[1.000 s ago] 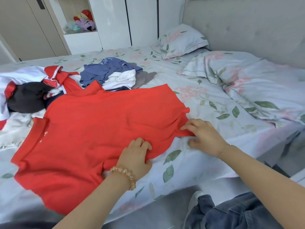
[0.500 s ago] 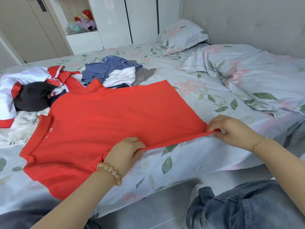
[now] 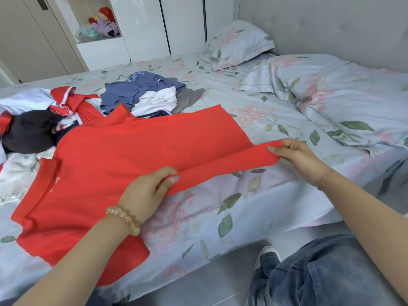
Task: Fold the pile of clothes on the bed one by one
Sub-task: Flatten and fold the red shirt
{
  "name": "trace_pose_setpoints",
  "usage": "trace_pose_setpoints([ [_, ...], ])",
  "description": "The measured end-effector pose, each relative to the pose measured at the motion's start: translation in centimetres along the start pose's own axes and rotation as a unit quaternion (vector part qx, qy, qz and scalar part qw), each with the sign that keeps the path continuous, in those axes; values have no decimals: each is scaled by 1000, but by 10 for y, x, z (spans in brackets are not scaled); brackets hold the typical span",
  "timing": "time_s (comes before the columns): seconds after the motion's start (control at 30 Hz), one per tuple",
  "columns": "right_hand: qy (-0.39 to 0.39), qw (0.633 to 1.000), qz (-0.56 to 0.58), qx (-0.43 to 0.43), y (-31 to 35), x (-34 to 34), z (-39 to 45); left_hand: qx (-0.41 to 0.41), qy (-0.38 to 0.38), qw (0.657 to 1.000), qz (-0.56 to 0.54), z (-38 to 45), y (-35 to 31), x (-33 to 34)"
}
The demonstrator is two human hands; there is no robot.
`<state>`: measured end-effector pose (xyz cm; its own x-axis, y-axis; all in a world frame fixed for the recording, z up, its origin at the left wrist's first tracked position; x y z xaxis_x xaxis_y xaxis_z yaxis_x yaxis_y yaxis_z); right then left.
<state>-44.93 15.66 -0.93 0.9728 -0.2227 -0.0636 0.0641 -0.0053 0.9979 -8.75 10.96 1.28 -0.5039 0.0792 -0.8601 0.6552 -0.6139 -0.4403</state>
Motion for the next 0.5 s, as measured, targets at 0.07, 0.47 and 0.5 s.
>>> trace_pose_setpoints([
  [0.07, -46, 998, 35, 10, 0, 10, 21, -9, 8, 1000, -22, 24, 14, -8],
  [0.47, -169, 910, -376, -29, -36, 40, 102, -81, 104, 991, 29, 115, 106, 26],
  [0.5, -167, 894, -414, -30, -35, 41, 104, -85, 104, 990, 33, 115, 109, 30],
])
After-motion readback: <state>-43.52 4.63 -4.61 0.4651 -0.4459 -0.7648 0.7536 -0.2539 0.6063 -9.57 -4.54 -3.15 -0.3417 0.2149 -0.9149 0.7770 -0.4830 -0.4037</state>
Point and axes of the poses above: each hand's wrist, its own z-axis towards the middle knuckle, its own x-axis out of the palm, y = z × x, the point moved 3 cm from there along z, towards the middle knuckle, and after that the axes turned 2 degrees about z, right-handed, at the moved point
